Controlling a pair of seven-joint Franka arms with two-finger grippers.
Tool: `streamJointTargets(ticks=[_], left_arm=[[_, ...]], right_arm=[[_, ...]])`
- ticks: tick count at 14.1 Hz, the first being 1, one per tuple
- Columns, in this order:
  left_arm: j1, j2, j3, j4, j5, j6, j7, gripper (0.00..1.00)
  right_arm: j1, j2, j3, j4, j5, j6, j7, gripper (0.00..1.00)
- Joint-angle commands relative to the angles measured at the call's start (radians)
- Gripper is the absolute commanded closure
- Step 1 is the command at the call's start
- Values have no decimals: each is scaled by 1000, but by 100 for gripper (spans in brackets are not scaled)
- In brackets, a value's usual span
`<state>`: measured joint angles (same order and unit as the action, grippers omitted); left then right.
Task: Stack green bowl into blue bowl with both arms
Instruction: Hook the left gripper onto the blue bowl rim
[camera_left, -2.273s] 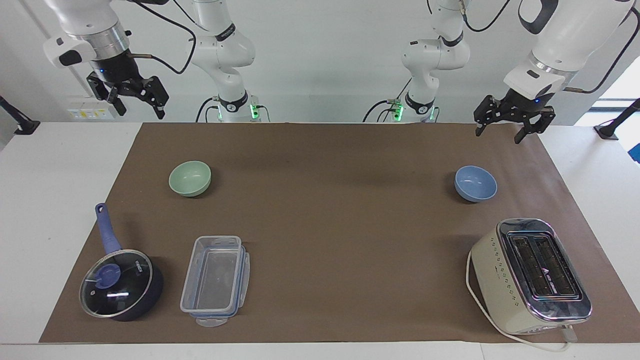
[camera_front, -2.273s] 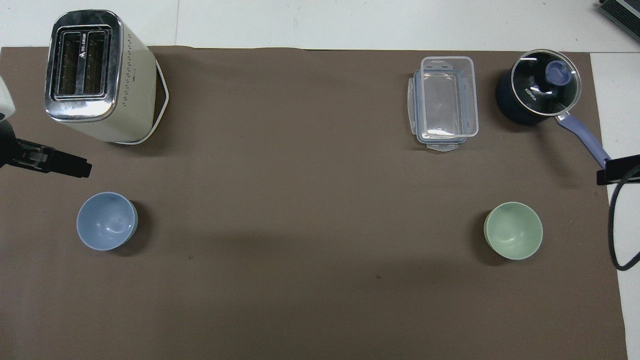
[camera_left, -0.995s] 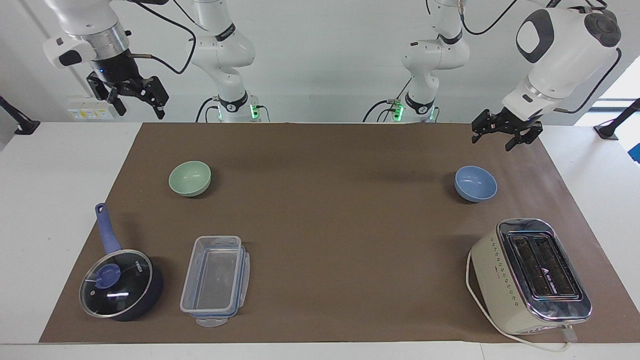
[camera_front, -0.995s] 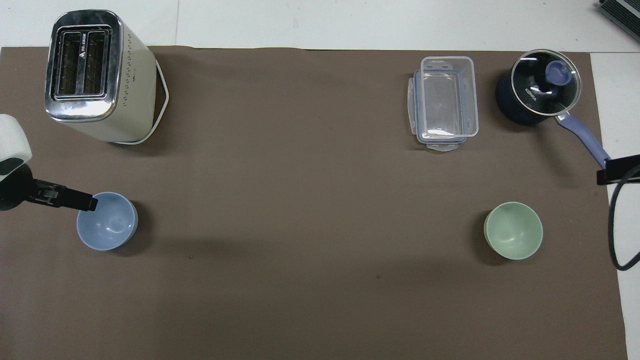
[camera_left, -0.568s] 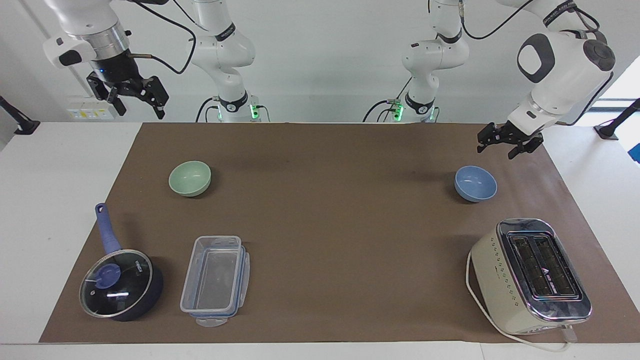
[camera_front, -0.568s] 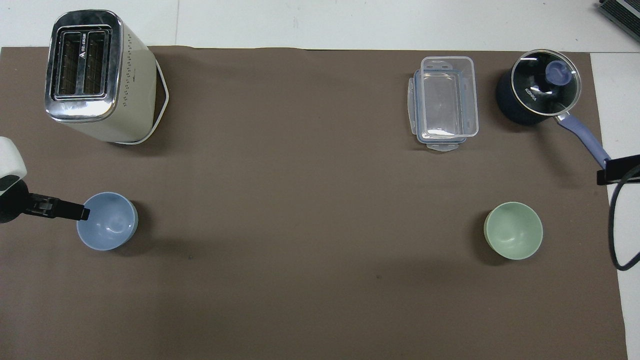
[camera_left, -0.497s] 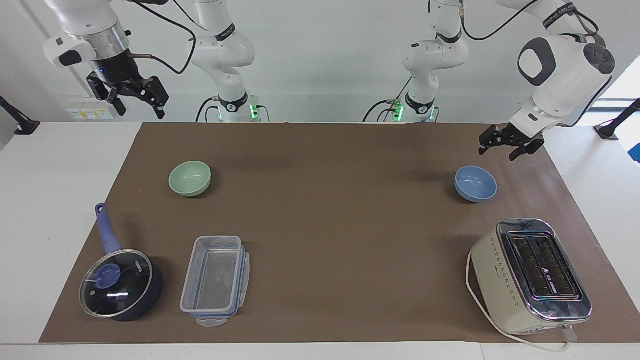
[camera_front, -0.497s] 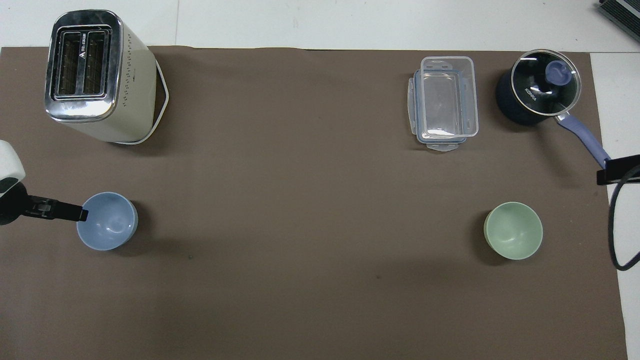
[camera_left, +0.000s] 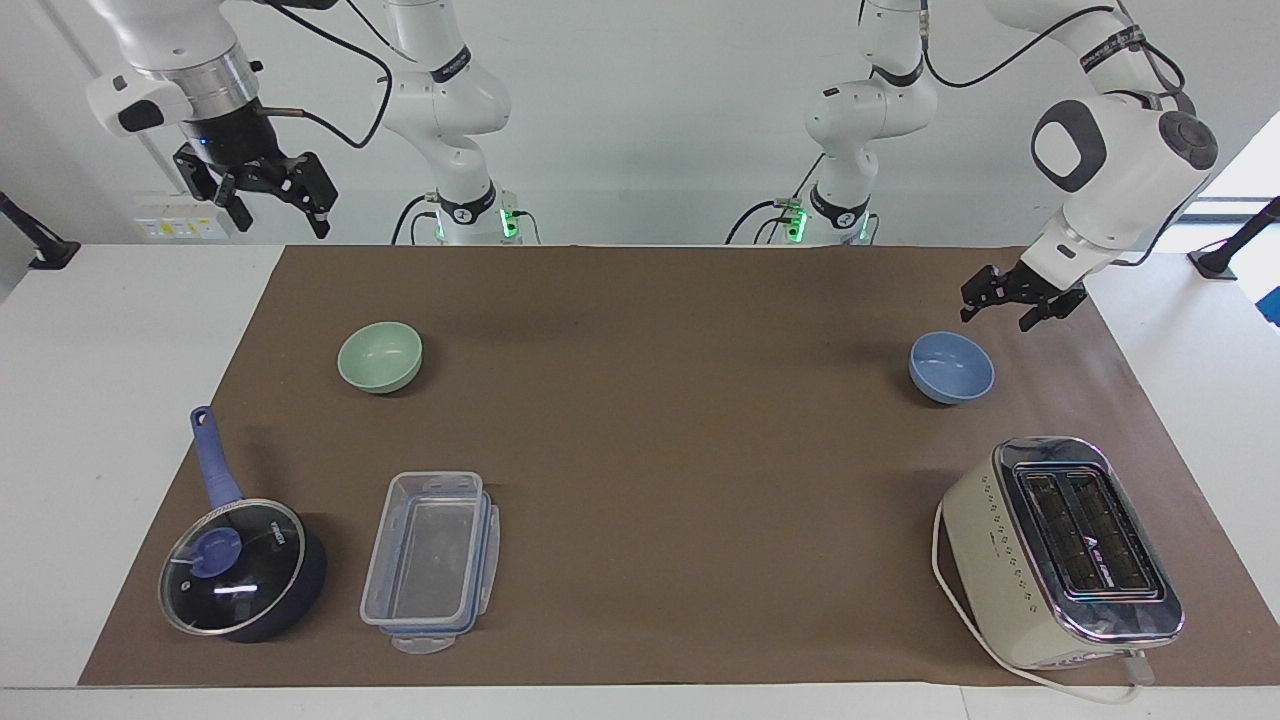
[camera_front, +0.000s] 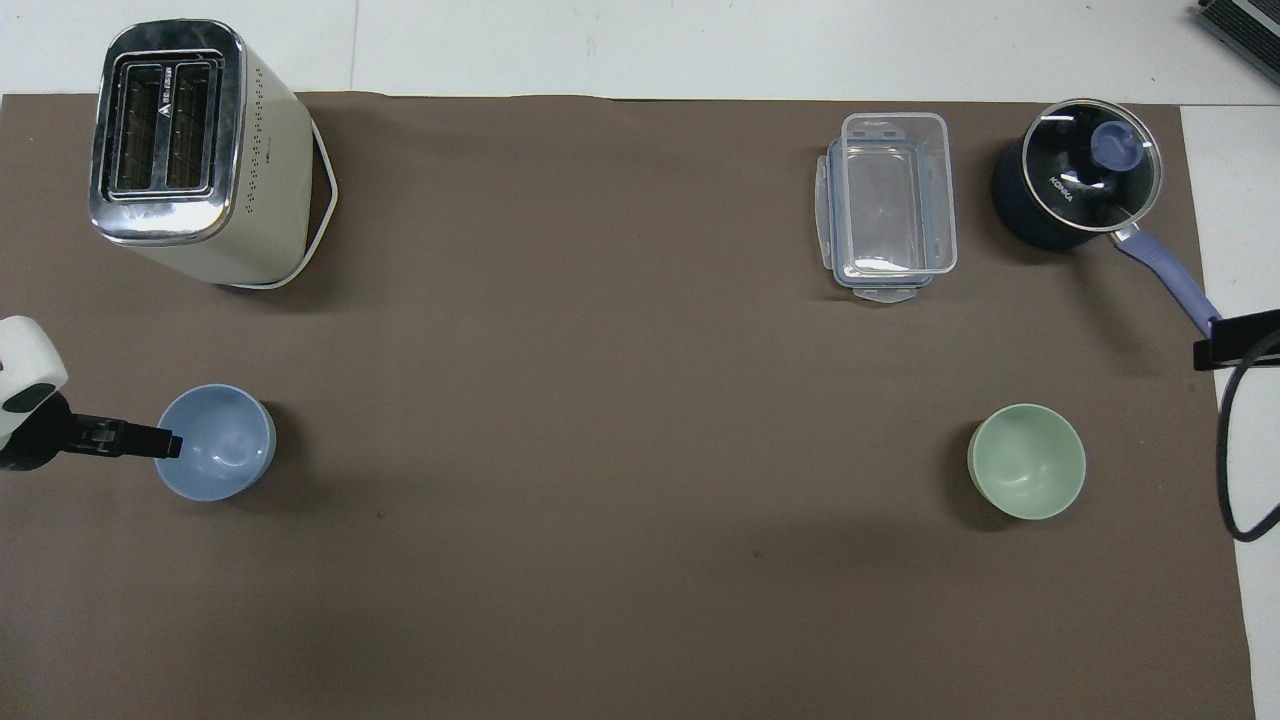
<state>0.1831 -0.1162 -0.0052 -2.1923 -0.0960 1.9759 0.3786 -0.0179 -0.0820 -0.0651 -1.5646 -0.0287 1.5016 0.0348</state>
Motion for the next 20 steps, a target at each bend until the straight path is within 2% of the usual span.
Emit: streamJointTargets(ticks=[1, 6, 9, 10, 11, 13, 15, 16, 19, 20], left_arm=[[29, 13, -9, -43, -14, 64, 28, 0], [56, 43, -9, -81, -45, 103, 80, 0], [79, 76, -9, -121, -79, 236, 106, 0], [97, 105, -10, -115, -82, 271, 108, 1], [107, 131, -10, -115, -99, 308, 108, 8], [101, 141, -10, -124, -111, 324, 106, 17], [108, 136, -10, -127, -116, 316, 108, 38], [108, 136, -12, -126, -119, 304, 108, 57], [110, 136, -12, -121, -169, 291, 123, 100], [110, 135, -12, -119, -174, 287, 146, 100]], right_arm=[[-4, -15, 7, -11, -14, 2, 14, 0], [-4, -15, 7, -11, -14, 2, 14, 0], [-4, -15, 7, -11, -16, 2, 14, 0], [-4, -15, 7, -11, -14, 2, 14, 0], [-4, -15, 7, -11, -14, 2, 14, 0], [-4, -15, 7, -11, -14, 2, 14, 0], [-4, -15, 7, -11, -14, 2, 14, 0], [-4, -15, 7, -11, -16, 2, 14, 0], [-4, -15, 7, -11, -14, 2, 14, 0], [-4, -15, 7, -11, -14, 2, 14, 0]])
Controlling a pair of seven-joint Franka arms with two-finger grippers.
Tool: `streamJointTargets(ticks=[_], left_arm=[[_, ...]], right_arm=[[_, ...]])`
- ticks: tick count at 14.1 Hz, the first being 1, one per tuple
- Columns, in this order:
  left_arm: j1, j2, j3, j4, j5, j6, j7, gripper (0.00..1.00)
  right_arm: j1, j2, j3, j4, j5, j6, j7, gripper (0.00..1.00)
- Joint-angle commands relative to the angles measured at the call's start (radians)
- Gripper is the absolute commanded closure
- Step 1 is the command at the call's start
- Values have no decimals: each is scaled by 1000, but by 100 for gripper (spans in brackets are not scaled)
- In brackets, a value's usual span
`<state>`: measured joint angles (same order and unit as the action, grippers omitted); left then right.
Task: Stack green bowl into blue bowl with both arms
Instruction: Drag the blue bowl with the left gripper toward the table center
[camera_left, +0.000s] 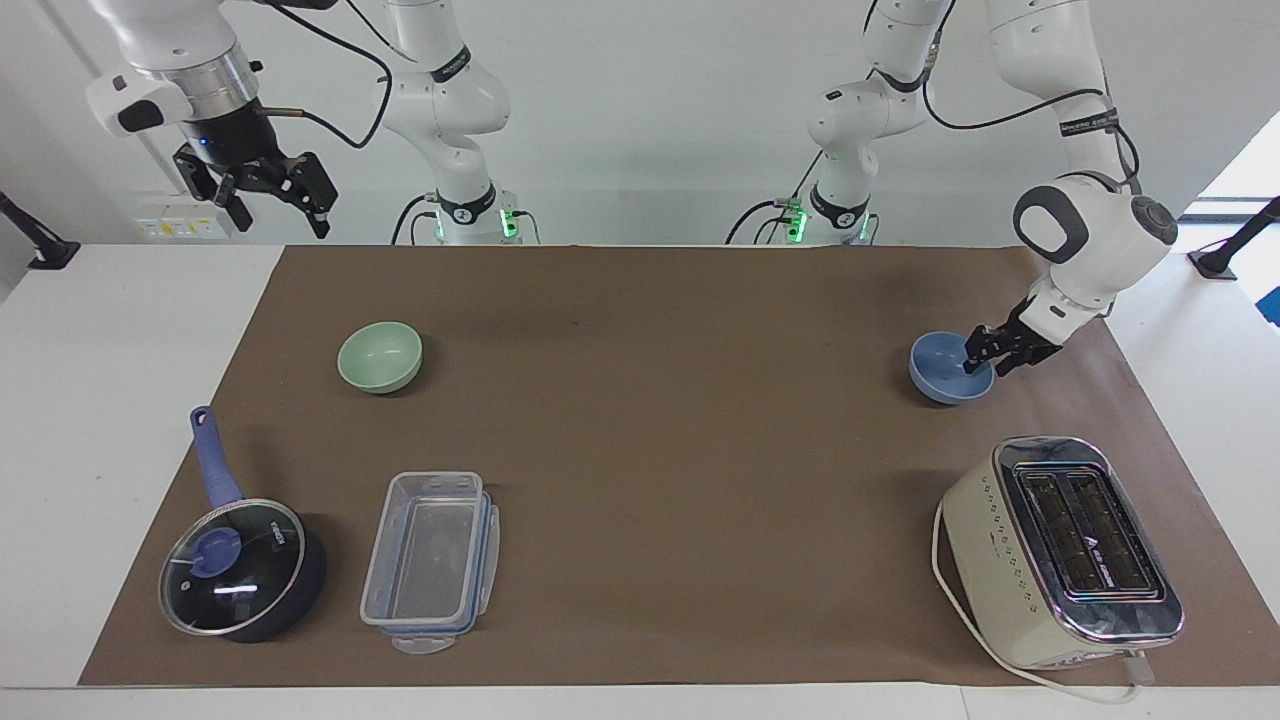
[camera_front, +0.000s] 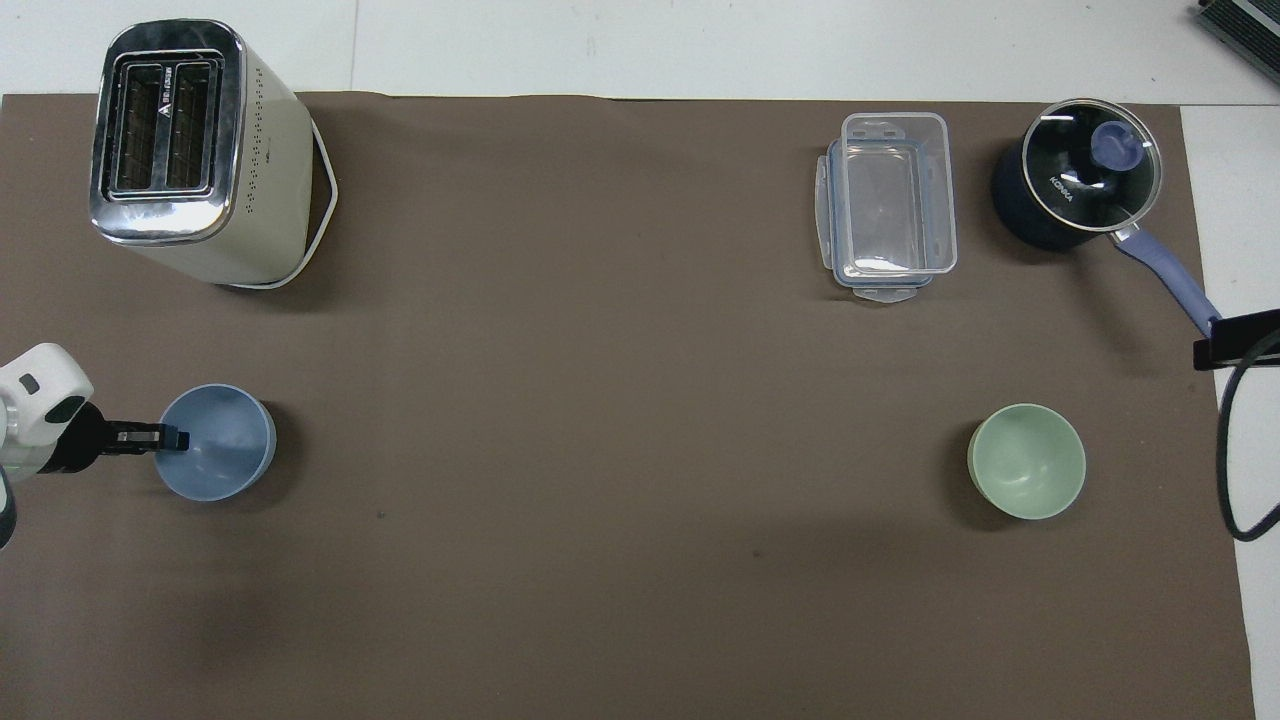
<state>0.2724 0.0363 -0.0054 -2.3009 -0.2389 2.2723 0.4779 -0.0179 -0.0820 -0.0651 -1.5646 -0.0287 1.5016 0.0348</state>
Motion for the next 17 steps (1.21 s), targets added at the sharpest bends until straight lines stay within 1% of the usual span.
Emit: streamJointTargets(ticks=[1, 2, 6, 10, 17], left_arm=[[21, -22, -11, -11, -33, -11, 66, 100], [21, -30, -10, -6, -33, -19, 68, 100], [-7, -108, -13, -5, -33, -89, 67, 100], [-129, -150, -13, -12, -34, -137, 41, 100], [-494, -133, -15, -9, -33, -51, -456, 100]], right_arm=[[-4, -15, 7, -11, -16, 2, 14, 0], [-4, -15, 7, -11, -16, 2, 14, 0], [-4, -15, 7, -11, -16, 2, 14, 0], [-4, -15, 7, -11, -14, 2, 14, 0], [-4, -15, 7, -11, -14, 2, 14, 0]])
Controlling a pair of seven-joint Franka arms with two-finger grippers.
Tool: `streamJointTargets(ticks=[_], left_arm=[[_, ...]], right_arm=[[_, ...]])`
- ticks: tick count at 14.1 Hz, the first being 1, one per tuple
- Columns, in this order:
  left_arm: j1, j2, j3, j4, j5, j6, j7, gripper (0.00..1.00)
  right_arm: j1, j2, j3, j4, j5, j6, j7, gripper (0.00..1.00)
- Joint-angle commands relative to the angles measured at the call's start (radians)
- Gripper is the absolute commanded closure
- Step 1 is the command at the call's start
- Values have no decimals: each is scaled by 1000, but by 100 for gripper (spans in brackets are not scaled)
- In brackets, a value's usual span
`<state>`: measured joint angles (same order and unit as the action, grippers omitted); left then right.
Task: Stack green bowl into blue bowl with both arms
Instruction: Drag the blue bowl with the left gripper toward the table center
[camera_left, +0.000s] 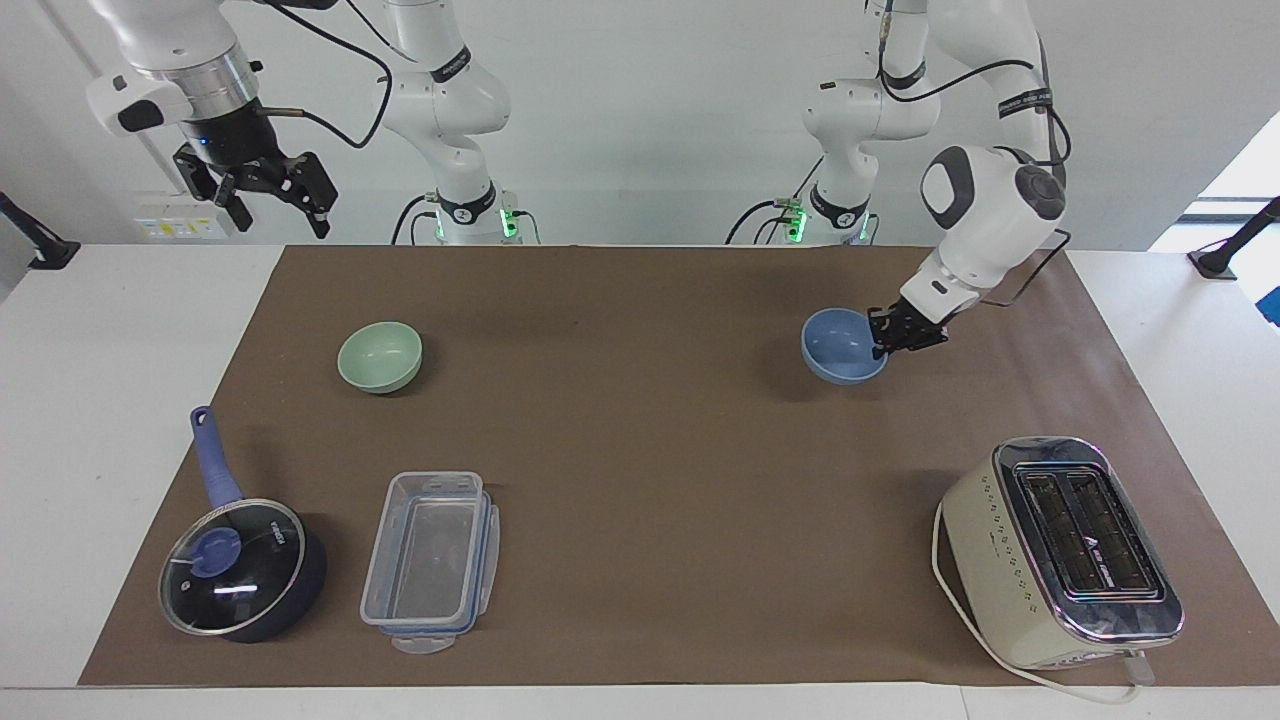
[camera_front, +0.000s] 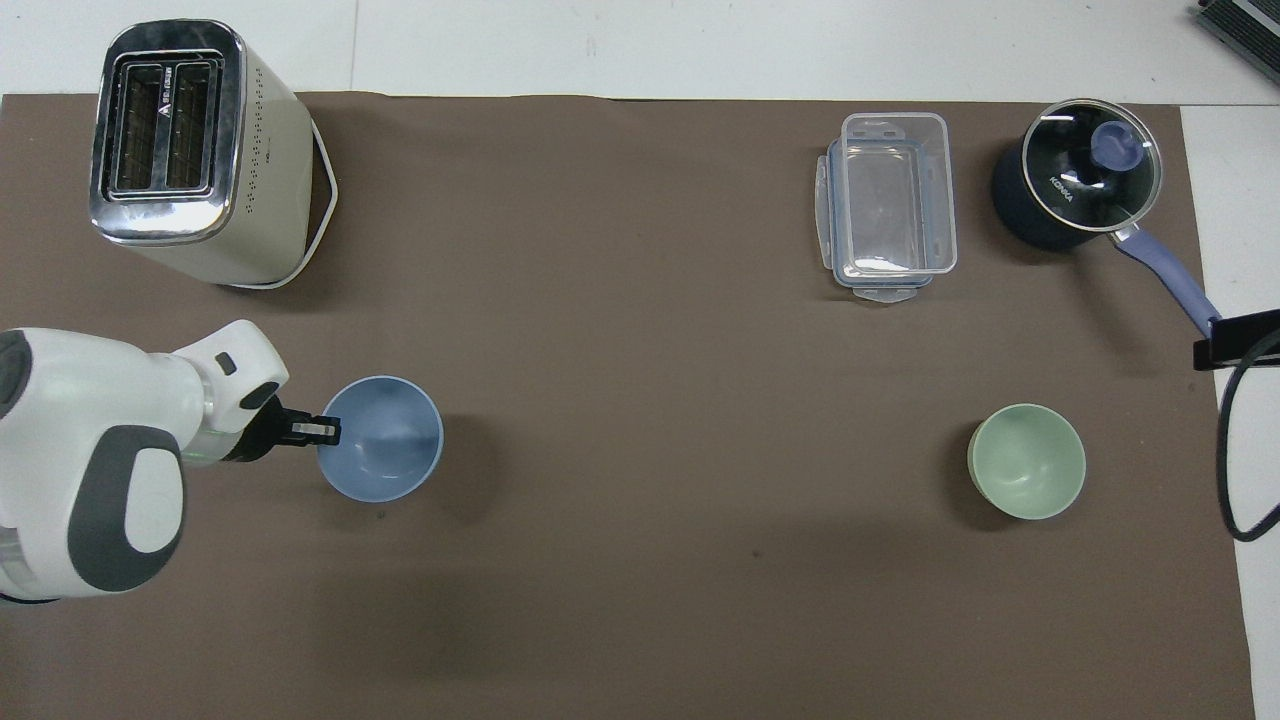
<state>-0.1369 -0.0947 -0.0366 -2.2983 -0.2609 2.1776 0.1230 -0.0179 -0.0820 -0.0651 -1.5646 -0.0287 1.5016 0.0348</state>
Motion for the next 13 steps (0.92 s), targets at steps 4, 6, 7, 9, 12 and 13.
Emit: streamJointTargets(ticks=[4, 6, 7, 9, 12, 13], left_arm=[[-303, 51, 17, -7, -11, 192, -339, 100], [-396, 104, 17, 2, -11, 286, -411, 100], [-427, 131, 17, 16, -11, 310, -468, 100], [-469, 167, 17, 49, -9, 332, -517, 100], [-506, 167, 14, 53, -11, 332, -534, 100], [-507, 171, 14, 53, -9, 334, -536, 100]], right_arm=[[-4, -15, 7, -11, -14, 2, 14, 0], [-4, -15, 7, -11, -14, 2, 14, 0], [-4, -15, 7, -11, -16, 2, 14, 0], [-4, -15, 7, -11, -14, 2, 14, 0], [-4, -15, 7, -11, -14, 2, 14, 0], [-4, -15, 7, -11, -16, 2, 14, 0]])
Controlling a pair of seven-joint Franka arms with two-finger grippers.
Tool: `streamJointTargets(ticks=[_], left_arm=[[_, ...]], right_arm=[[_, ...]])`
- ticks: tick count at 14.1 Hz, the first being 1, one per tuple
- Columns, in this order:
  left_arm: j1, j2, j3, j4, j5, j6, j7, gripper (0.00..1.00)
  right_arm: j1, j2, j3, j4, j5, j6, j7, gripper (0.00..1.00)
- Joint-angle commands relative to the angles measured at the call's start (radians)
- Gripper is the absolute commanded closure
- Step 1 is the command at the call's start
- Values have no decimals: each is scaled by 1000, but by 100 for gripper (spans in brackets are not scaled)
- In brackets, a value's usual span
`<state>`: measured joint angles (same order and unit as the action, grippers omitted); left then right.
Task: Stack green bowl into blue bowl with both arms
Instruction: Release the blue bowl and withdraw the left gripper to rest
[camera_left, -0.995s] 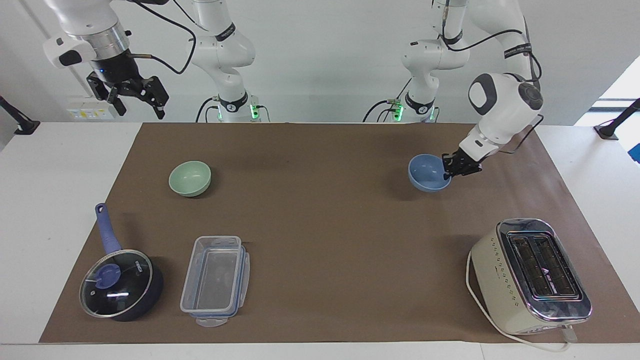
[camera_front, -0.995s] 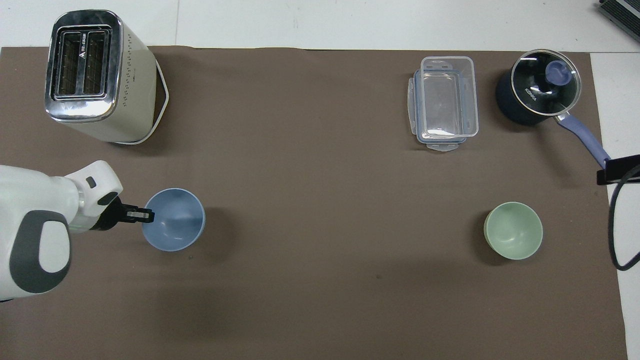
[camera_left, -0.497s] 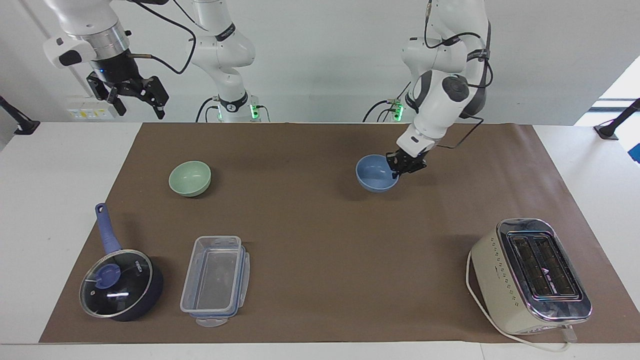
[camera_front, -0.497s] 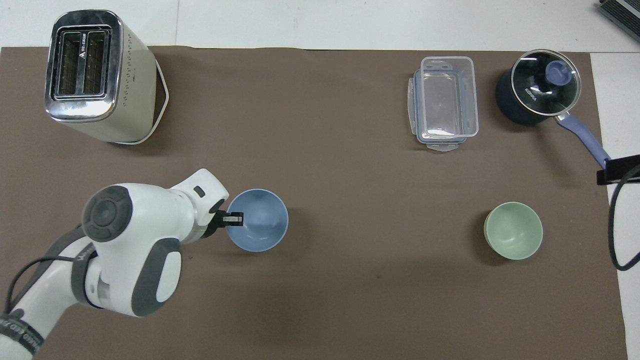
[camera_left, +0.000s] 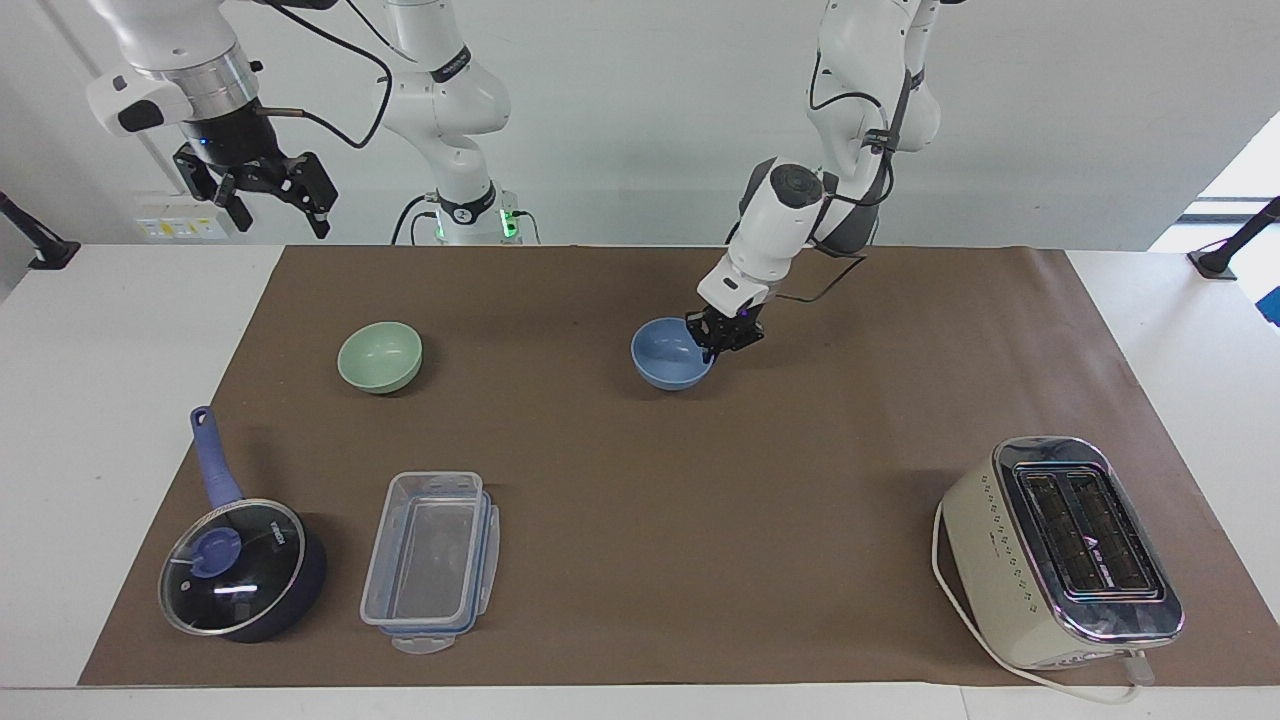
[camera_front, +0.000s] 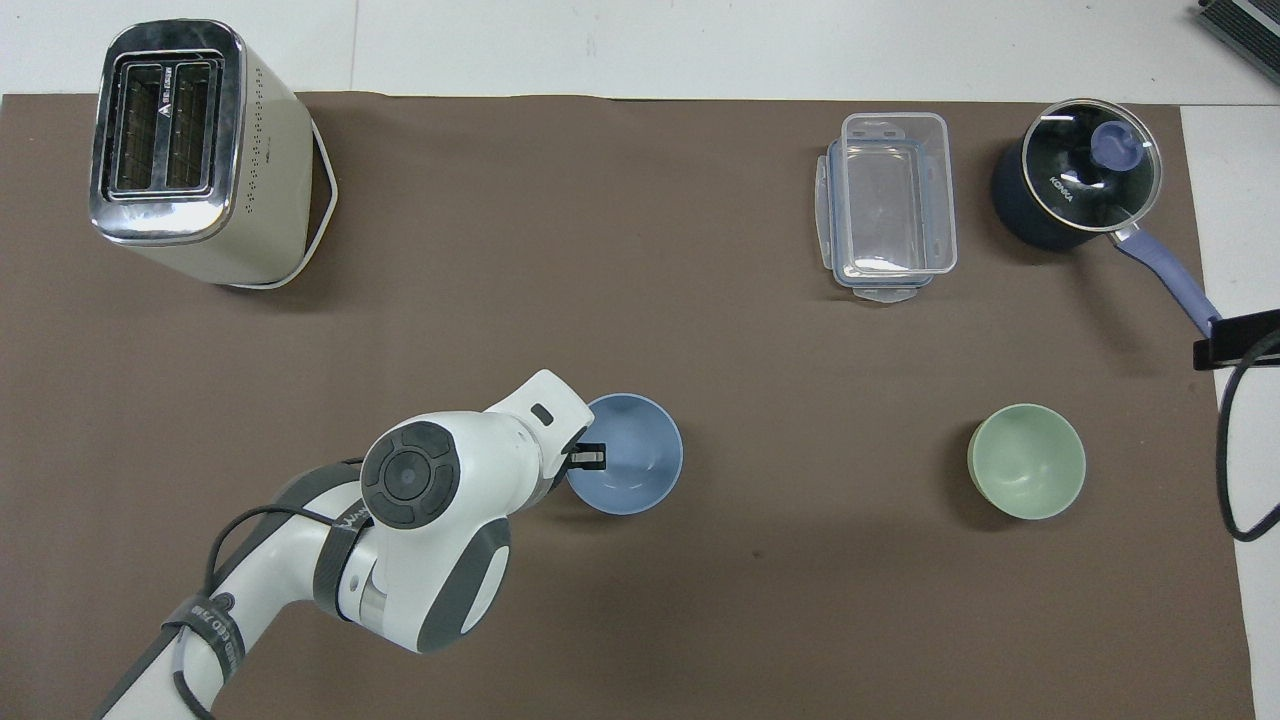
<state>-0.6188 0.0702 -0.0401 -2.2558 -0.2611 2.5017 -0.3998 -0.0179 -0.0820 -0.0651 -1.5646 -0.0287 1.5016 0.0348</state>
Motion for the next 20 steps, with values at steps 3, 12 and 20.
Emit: streamJointTargets(ticks=[3, 12, 20], left_arm=[[-32, 31, 17, 12, -9, 17, -16, 100], [7, 20, 28, 88, 6, -47, -1, 0], [276, -165, 28, 209, 75, -404, 286, 0]], right_arm=[[-4, -15, 7, -11, -16, 2, 14, 0], [-4, -15, 7, -11, -16, 2, 14, 0], [-4, -15, 7, -11, -14, 2, 14, 0]])
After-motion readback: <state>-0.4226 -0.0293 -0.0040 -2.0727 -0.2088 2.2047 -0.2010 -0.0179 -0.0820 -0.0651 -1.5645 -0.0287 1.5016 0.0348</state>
